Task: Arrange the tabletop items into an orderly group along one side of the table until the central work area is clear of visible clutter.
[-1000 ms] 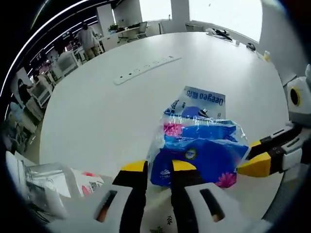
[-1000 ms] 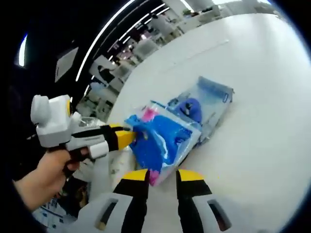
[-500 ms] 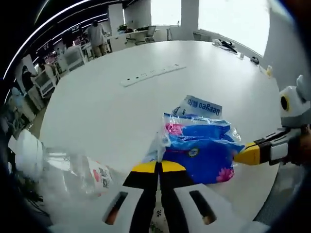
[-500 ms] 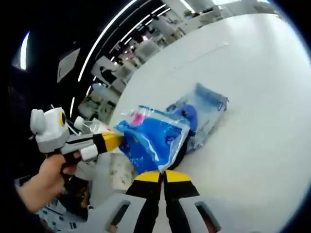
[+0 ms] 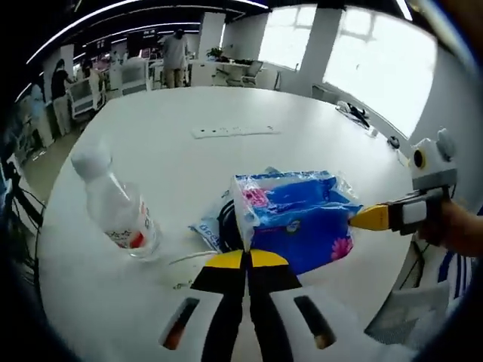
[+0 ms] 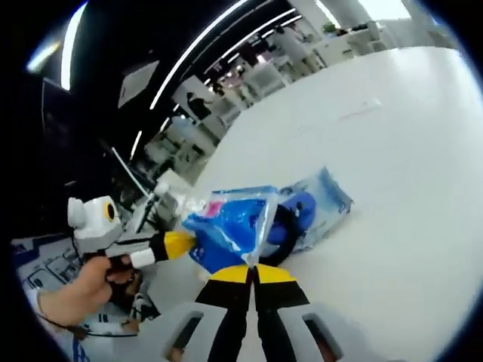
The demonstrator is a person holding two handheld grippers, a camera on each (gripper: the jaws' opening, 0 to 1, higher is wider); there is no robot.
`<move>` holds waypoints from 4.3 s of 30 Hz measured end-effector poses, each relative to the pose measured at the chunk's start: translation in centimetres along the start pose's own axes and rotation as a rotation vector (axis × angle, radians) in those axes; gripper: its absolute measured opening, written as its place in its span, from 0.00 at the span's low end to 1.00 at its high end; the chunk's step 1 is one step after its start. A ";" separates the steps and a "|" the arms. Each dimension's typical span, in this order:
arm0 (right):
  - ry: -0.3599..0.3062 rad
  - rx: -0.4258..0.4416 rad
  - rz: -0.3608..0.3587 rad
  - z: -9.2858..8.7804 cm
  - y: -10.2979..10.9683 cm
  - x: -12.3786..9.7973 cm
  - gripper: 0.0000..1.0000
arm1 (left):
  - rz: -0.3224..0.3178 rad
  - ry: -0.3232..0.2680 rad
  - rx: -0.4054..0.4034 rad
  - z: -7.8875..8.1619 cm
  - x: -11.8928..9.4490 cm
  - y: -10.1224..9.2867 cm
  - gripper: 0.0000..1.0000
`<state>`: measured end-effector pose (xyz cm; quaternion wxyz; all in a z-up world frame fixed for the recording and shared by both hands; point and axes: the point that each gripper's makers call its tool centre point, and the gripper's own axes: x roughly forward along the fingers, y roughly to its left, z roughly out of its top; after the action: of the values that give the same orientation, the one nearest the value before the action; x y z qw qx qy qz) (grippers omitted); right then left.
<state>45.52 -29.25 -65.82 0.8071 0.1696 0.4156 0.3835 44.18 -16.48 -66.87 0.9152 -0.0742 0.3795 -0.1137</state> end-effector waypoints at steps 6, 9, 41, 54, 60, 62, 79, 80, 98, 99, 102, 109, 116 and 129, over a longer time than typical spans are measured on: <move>0.067 -0.188 0.011 -0.1 0.5 -1.3 0.00 | 0.009 -0.032 -0.074 -1.4 -1.3 -1.4 0.00; 0.070 -0.181 0.019 0.0 0.3 -1.8 0.00 | 0.010 -0.041 -0.097 -1.8 -1.4 -2.2 0.00; 0.051 -0.031 -0.107 1.6 -13.0 -7.9 0.00 | -0.136 0.130 0.095 0.4 8.5 -13.1 0.00; 0.033 -0.007 -0.185 4.9 -18.6 -9.8 0.00 | -0.192 0.162 0.079 3.1 13.4 -17.4 0.00; 0.064 -0.041 -0.211 5.8 -20.0 -9.0 0.00 | -0.204 0.189 0.094 2.8 15.1 -18.0 0.00; 0.068 -0.046 -0.215 6.1 -20.5 -8.7 0.00 | -0.211 0.191 0.071 2.8 15.6 -18.0 0.01; 0.124 -0.032 -0.221 4.6 -23.4 -5.9 0.00 | -0.213 0.266 0.056 0.5 18.3 -17.4 0.04; 0.125 -0.031 -0.220 4.6 -23.5 -5.8 0.00 | -0.212 0.272 0.057 0.3 18.4 -17.3 0.04; 0.099 -0.096 -0.219 4.9 -23.7 -5.3 0.10 | -0.242 0.284 0.007 -1.0 18.8 -17.8 0.16; 0.094 -0.093 -0.222 4.9 -23.7 -5.3 0.14 | -0.243 0.276 0.006 -0.9 18.7 -17.8 0.17; 0.083 -0.099 -0.231 4.5 -23.8 -5.6 0.23 | -0.251 0.252 0.005 -0.6 18.3 -17.9 0.23; 0.040 -0.087 -0.242 3.6 -23.0 -7.2 0.41 | -0.276 0.189 0.034 0.3 16.8 -18.2 0.34; -0.021 -0.058 -0.262 3.5 -22.1 -9.3 0.53 | -0.258 0.094 0.108 1.5 14.3 -17.6 0.45; -0.079 -0.049 -0.273 2.7 -19.9 -12.2 0.57 | -0.185 -0.005 0.253 1.6 7.9 -14.5 0.58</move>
<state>52.72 -51.30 -69.39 0.8713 0.1068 0.3934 0.2733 48.50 -32.45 -67.84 0.9037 0.0069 0.3515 -0.2443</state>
